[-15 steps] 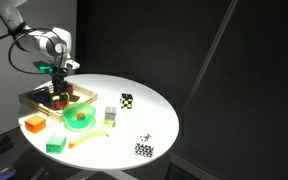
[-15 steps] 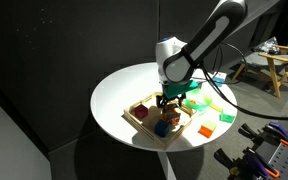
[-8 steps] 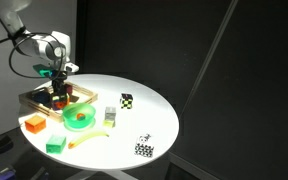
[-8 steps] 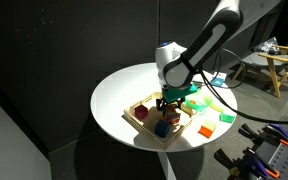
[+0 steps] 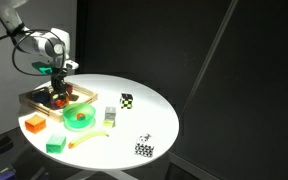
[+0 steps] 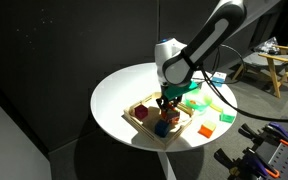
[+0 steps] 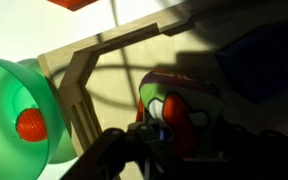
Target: Move the orange cube from the tray to the table
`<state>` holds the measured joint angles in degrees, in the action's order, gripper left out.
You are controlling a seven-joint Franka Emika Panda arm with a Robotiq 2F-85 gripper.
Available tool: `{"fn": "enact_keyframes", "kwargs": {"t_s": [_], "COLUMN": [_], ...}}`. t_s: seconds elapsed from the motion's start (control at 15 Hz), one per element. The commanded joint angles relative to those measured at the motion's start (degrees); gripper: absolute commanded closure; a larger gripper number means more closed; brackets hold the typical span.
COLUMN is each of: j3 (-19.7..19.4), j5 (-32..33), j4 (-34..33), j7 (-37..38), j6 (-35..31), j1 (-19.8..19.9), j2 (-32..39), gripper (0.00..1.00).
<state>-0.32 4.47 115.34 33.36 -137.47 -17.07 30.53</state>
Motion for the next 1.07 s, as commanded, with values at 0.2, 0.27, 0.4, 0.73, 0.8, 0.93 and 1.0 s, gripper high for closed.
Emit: {"fn": "enact_keyframes", "kwargs": {"t_s": [0.2,0.27,0.4,0.73,0.8,0.93,1.0], "j3": [0.98,1.18,1.49,2.31,2.58,2.96,3.16], "j5": [2.59,3.07,4.13,7.15,7.36,7.65,7.20], "j4": [1.88,1.98,2.11,3.84,4.38,5.58,6.33], "j7": [-7.71,-9.14,-11.57,-18.36,-20.42,-23.96,-25.88], "j6": [5.49,6.12,7.16,7.87,7.83,7.60,7.38], "j1": [0.36,0.55,0.84,1.80,2.26,3.30,4.07], "j2": [-6.69,-7.52,-8.89,-12.22,-12.92,-14.32,-15.21], "gripper": [0.79,0.80,0.84,0.84,0.84,0.84,0.84]}}
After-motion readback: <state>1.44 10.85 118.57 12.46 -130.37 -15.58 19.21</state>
